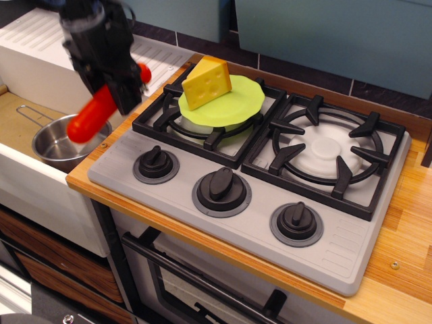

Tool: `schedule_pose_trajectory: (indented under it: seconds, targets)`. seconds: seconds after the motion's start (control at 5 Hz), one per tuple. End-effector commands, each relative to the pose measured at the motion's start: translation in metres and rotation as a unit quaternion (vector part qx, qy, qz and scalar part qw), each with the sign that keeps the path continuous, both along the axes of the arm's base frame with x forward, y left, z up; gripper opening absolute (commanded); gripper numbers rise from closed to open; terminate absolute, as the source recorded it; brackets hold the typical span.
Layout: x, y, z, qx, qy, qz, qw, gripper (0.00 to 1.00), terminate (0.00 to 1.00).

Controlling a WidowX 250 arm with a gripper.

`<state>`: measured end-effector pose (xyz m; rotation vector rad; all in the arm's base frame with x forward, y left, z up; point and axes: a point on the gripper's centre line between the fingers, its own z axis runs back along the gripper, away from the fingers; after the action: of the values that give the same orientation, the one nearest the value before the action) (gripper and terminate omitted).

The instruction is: Put cheese on plate and sausage in pot or pan in sink

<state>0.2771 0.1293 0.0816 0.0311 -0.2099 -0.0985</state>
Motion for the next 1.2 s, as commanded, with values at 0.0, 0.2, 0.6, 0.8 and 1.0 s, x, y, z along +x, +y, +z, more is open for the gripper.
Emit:
schedule_pose_trajectory:
  seconds: [0.0, 0.2, 0.6, 0.8, 1.0]
  targets:
    - [0.023, 0.033, 0.033, 0.007, -0.033, -0.038, 0.9987, 0.0, 0.0]
    - [0.033, 0.051, 0.028, 0.001, -0.037, -0.051, 0.998, 0.0, 0.0]
    - [0.04, 0.074, -0.014, -0.033, -0.073, -0.066, 0.9946, 0.0, 0.0]
    - [0.041, 0.08, -0.036, -0.045, -0.087, -0.07, 0.9928, 0.0, 0.0]
    - [0.04, 0.08, -0.056, -0.056, -0.099, -0.068, 0.9911, 0.0, 0.0]
